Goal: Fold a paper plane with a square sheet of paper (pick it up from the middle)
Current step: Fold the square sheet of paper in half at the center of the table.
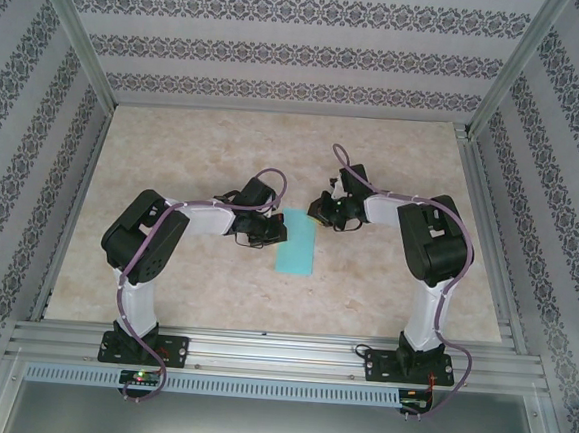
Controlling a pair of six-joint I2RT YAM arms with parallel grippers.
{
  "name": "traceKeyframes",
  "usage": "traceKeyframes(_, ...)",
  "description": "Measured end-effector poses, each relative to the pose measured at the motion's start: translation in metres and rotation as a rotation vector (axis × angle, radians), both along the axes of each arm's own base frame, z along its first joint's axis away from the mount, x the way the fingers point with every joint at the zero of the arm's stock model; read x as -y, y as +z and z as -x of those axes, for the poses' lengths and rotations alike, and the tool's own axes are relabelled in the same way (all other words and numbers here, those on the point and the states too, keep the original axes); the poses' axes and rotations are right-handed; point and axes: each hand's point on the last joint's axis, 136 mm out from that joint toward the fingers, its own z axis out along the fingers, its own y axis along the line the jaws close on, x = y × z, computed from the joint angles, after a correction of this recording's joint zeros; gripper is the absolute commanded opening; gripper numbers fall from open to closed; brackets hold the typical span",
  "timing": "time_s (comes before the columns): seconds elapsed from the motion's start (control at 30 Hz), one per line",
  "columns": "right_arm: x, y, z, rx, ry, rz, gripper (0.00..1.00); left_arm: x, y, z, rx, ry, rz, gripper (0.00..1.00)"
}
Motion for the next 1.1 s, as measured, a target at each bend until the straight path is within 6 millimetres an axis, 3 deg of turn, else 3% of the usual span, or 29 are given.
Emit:
traceKeyframes(0.23,-0.001,0.012,-0.012,0.03,0.0,-0.01,0.11,0.0,0.0,0.0,0.0,0.0,0.0,0.0)
traceKeyframes(0.4,-0.001,-0.003,-0.01,0.001,0.0,0.001,0.1,0.0,0.0,0.0,-0.002,0.0,-0.001,0.0)
traceKeyframes(0.63,-0.002,-0.004,-0.011,0.004,0.006,-0.022,0.12,0.0,0.0,0.0,-0.002,-0.003,-0.003,0.0)
traceKeyframes(0.8,0.0,0.001,-0.009,0.006,-0.001,-0.016,0.18,0.0,0.001,0.0,-0.002,-0.003,-0.002,0.0)
traceKeyframes(0.93,0.006,0.019,0.009,0.032,-0.013,0.008,0.28,-0.001,0.001,0.002,-0.008,-0.004,-0.004,0.0)
traceKeyframes(1.1,0.004,0.06,0.037,0.163,0.008,0.043,0.31,0.0,0.002,0.004,-0.017,-0.008,-0.002,0.0)
